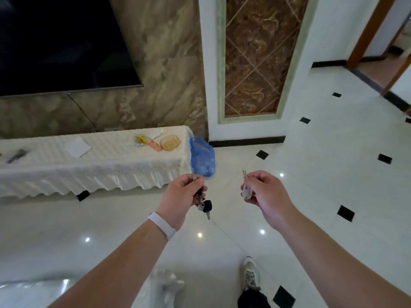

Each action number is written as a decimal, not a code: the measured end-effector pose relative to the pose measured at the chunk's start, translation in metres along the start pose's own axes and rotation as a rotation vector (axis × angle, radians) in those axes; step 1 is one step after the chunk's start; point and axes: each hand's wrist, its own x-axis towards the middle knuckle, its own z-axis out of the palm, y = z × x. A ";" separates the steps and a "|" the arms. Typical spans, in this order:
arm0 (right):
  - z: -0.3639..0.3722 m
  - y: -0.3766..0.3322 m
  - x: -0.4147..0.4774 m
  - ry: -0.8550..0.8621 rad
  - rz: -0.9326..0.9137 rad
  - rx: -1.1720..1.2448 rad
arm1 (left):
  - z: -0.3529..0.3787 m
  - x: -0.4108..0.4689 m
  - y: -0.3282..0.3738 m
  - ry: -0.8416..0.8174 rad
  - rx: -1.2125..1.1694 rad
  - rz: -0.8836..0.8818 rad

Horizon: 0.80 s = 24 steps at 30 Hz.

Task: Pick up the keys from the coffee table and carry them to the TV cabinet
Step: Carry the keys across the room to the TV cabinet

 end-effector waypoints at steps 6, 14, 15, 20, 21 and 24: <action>-0.008 -0.050 0.112 -0.127 0.013 -0.015 | 0.024 0.080 0.041 0.120 -0.029 0.012; 0.029 -0.079 0.216 -0.249 0.052 -0.098 | 0.027 0.152 0.069 0.245 -0.125 0.029; 0.038 -0.080 0.225 -0.275 0.061 -0.111 | 0.021 0.161 0.073 0.256 -0.141 0.034; 0.096 -0.080 0.277 -0.325 0.081 -0.186 | -0.025 0.218 0.080 0.346 -0.192 0.030; 0.108 -0.080 0.287 -0.335 0.086 -0.200 | -0.037 0.231 0.078 0.355 -0.206 0.026; 0.142 -0.080 0.321 -0.332 0.092 -0.267 | -0.069 0.281 0.077 0.375 -0.246 -0.002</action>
